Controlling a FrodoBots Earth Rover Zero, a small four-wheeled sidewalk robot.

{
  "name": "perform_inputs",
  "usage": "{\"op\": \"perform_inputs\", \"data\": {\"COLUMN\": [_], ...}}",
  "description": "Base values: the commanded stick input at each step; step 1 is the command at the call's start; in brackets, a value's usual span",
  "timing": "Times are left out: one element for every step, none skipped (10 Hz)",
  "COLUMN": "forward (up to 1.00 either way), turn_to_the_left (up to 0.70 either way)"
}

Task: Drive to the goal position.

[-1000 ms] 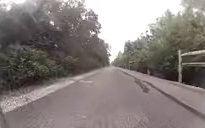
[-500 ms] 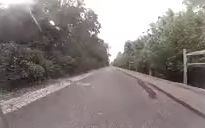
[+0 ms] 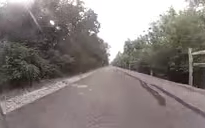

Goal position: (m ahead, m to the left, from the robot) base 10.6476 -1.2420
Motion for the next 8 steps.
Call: {"op": "perform_inputs", "data": {"forward": [0.7,0.7,0.7,0.7,0.7,0.7,0.7,0.7], "turn_to_the_left": [0.0,0.0,0.0,0.0,0.0,0.0,-0.08,-0.2]}}
